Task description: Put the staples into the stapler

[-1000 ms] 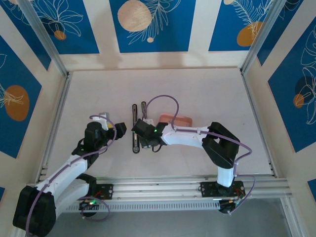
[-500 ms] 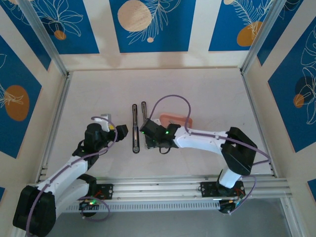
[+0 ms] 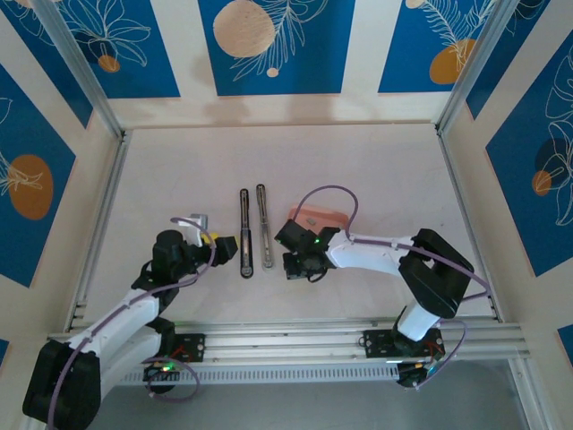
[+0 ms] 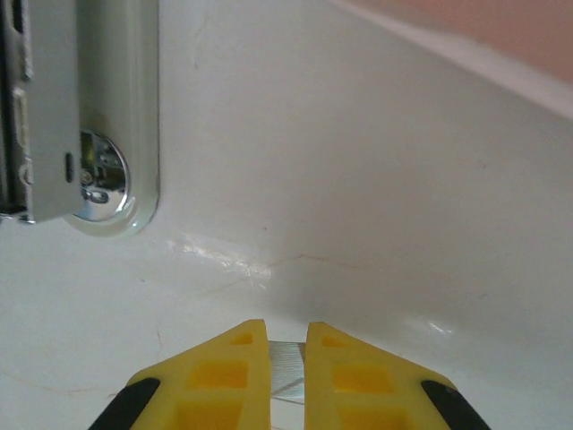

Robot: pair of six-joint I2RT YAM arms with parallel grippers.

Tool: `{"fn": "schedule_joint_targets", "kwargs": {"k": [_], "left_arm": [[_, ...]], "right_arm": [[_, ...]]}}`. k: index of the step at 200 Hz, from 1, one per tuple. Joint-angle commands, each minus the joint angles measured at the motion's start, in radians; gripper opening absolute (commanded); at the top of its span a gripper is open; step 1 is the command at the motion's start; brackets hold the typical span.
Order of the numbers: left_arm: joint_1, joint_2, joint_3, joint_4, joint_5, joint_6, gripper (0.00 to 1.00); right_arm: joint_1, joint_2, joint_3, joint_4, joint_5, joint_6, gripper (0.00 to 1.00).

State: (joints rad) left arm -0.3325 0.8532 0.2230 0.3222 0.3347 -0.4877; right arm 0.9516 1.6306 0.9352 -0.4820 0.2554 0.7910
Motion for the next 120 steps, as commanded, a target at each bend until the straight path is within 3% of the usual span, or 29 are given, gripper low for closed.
{"fn": "schedule_joint_targets", "kwargs": {"k": [1, 38, 80, 120], "left_arm": [[-0.010, -0.033, -0.017, -0.012, 0.027, 0.025, 0.84], [-0.008, -0.066, -0.020, -0.052, 0.011, 0.038, 0.84], [-0.009, -0.087, -0.031, -0.057, 0.010, 0.037, 0.84], [-0.009, -0.111, -0.034, -0.080, -0.006, 0.037, 0.84]], "right_arm": [[0.001, 0.031, -0.013, -0.011, -0.048, -0.006, 0.12], [0.003, 0.051, -0.006, -0.040, -0.060, -0.001, 0.16], [-0.008, 0.024, 0.088, -0.193, -0.035, 0.014, 0.36], [-0.019, 0.070, 0.228, -0.363, -0.039, -0.003, 0.37]]}}
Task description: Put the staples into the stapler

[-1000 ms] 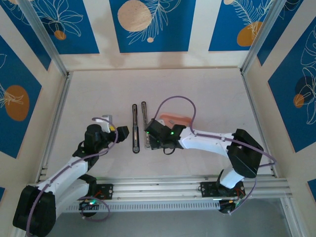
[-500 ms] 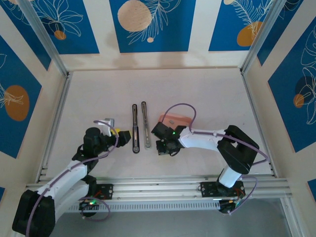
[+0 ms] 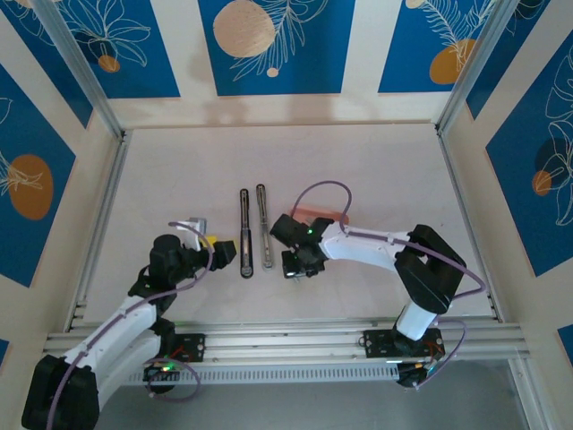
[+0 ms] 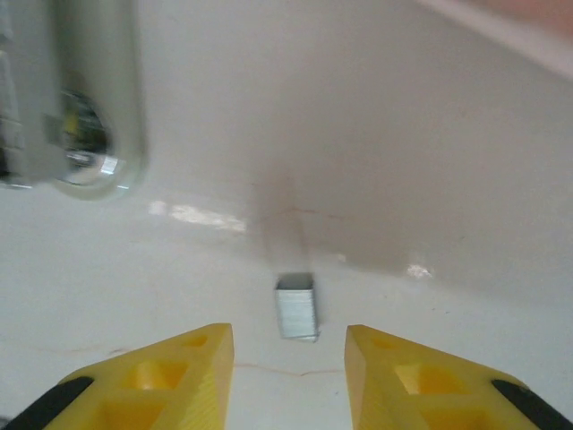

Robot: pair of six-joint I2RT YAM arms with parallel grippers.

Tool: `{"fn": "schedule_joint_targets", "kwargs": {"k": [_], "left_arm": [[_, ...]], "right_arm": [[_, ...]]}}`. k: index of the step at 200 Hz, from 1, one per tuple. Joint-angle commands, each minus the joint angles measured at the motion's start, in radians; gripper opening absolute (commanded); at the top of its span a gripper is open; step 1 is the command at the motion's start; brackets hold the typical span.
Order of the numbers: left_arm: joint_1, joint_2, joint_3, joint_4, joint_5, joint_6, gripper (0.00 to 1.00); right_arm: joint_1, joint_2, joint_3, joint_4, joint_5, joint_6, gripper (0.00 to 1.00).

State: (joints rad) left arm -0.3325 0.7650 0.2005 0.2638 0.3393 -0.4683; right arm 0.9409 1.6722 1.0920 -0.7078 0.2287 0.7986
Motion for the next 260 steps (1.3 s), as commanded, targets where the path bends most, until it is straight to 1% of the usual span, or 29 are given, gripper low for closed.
{"fn": "schedule_joint_targets", "kwargs": {"k": [1, 40, 72, 115, 204, 228, 260], "left_arm": [[-0.009, -0.024, -0.012, -0.022, -0.011, 0.018, 0.84], [-0.009, -0.039, -0.012, -0.035, -0.019, 0.023, 0.84], [-0.008, -0.042, -0.011, -0.042, -0.026, 0.024, 0.84], [-0.008, -0.042, -0.013, -0.041, -0.029, 0.027, 0.84], [-0.008, -0.035, -0.014, -0.035, -0.036, 0.031, 0.85], [-0.008, -0.031, -0.014, -0.036, -0.039, 0.032, 0.85], [-0.009, -0.032, -0.014, -0.035, -0.040, 0.033, 0.85]], "right_arm": [[-0.008, 0.031, 0.074, -0.139, -0.013, -0.013, 0.37], [-0.012, 0.127, 0.164, -0.205, -0.027, -0.096, 0.34], [-0.012, 0.178, 0.193, -0.204, -0.062, -0.116, 0.34], [-0.015, 0.209, 0.198, -0.200, -0.071, -0.116, 0.34], [-0.028, 0.258, 0.187, -0.174, -0.093, -0.118, 0.26], [-0.030, 0.269, 0.180, -0.168, -0.101, -0.113, 0.21], [-0.039, 0.267, 0.148, -0.144, -0.097, -0.100, 0.19]]}}
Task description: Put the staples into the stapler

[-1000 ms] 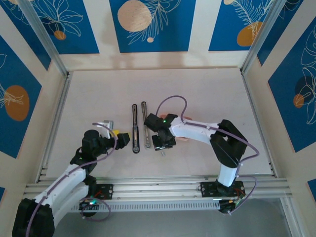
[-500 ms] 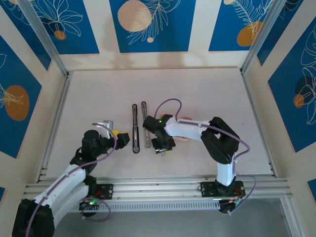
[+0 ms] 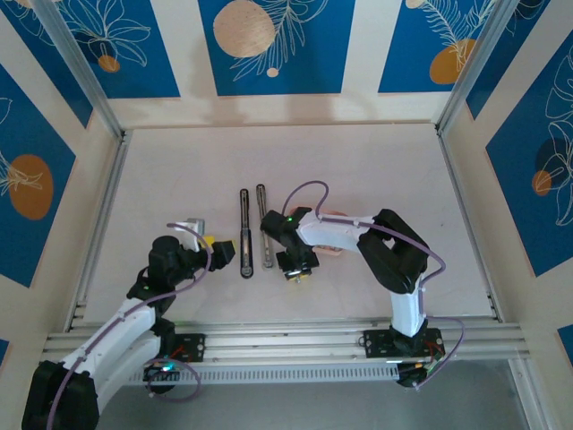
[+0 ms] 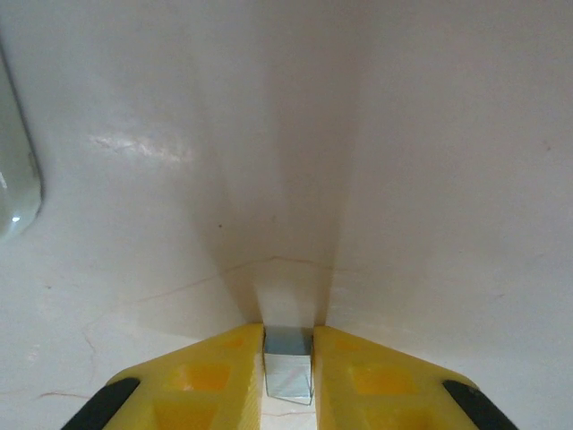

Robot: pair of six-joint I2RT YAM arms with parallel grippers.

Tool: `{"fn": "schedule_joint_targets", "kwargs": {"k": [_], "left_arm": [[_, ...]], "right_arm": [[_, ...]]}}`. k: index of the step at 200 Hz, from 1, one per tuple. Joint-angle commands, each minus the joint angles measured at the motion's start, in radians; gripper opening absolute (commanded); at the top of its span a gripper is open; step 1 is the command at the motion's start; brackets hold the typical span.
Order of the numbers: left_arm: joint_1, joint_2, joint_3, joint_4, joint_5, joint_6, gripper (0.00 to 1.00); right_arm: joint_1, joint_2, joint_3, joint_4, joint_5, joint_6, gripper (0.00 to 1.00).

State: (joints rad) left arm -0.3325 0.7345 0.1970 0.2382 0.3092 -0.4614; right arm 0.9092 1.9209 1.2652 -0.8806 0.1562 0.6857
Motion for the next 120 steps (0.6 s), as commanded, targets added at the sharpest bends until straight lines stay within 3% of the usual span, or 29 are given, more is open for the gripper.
{"fn": "schedule_joint_targets", "kwargs": {"k": [1, 31, 85, 120], "left_arm": [[-0.009, 0.000, -0.011, -0.010, -0.010, 0.027, 0.85], [-0.008, 0.001, -0.011, -0.008, -0.010, 0.027, 0.85], [-0.010, -0.002, -0.011, -0.012, -0.038, 0.027, 0.85], [-0.009, -0.003, -0.011, -0.019, -0.059, 0.024, 0.85]], "right_arm": [[-0.007, 0.017, -0.027, 0.030, -0.024, 0.013, 0.19], [-0.012, -0.021, -0.072, 0.077, -0.024, 0.046, 0.16], [0.040, -0.216, -0.080, 0.169, 0.164, 0.099, 0.16], [0.085, -0.247, -0.081, 0.274, 0.219, 0.124, 0.15]]}}
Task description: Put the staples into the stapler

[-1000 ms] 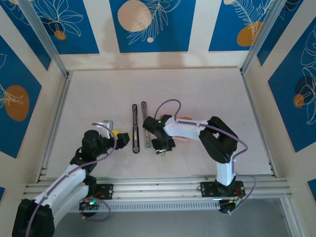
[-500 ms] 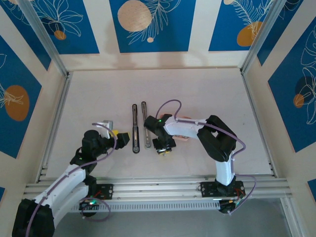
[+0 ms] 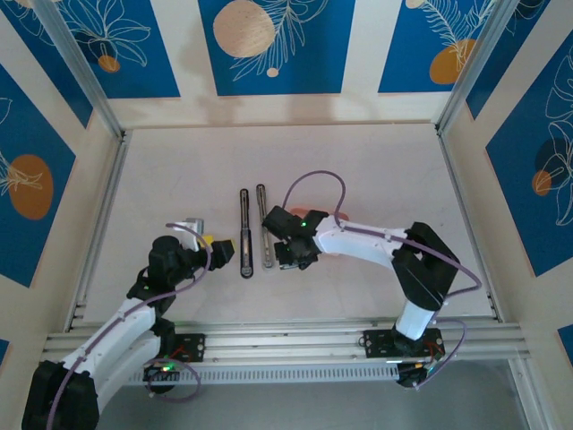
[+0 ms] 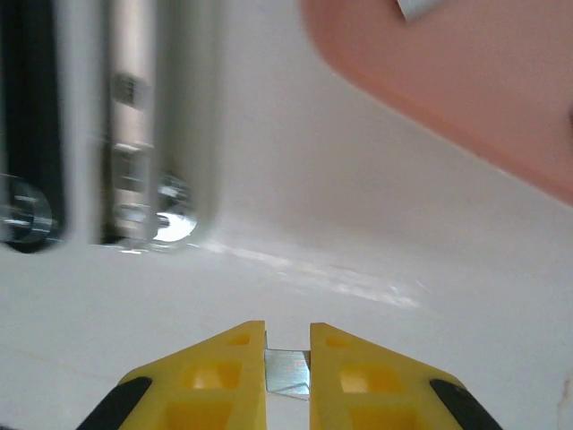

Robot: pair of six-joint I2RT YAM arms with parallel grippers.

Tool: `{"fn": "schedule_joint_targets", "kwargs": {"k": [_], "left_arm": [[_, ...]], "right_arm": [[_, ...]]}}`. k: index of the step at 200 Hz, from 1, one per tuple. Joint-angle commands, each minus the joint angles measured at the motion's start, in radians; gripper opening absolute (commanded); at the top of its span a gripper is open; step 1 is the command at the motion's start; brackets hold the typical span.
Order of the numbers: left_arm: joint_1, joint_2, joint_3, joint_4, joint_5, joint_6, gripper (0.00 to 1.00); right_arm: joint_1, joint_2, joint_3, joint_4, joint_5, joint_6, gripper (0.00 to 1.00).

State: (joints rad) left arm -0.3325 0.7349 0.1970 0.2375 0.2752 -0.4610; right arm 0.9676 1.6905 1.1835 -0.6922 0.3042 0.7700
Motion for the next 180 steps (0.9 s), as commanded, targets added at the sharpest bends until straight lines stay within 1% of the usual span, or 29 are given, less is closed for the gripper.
{"fn": "schedule_joint_targets", "kwargs": {"k": [1, 38, 82, 180], "left_arm": [[-0.008, -0.003, -0.011, -0.018, -0.025, 0.025, 0.85], [-0.009, -0.003, -0.013, -0.012, -0.034, 0.023, 0.85], [-0.009, 0.000, -0.013, 0.000, -0.042, 0.023, 0.85], [-0.008, 0.018, -0.007, 0.013, -0.044, 0.042, 0.86]], "right_arm": [[0.028, -0.015, 0.002, 0.088, 0.072, 0.040, 0.15], [0.053, 0.030, 0.050, 0.144, 0.107, 0.014, 0.16], [0.072, 0.089, 0.106, 0.131, 0.163, 0.016, 0.15], [0.075, 0.164, 0.142, 0.145, 0.126, 0.034, 0.15]]}}
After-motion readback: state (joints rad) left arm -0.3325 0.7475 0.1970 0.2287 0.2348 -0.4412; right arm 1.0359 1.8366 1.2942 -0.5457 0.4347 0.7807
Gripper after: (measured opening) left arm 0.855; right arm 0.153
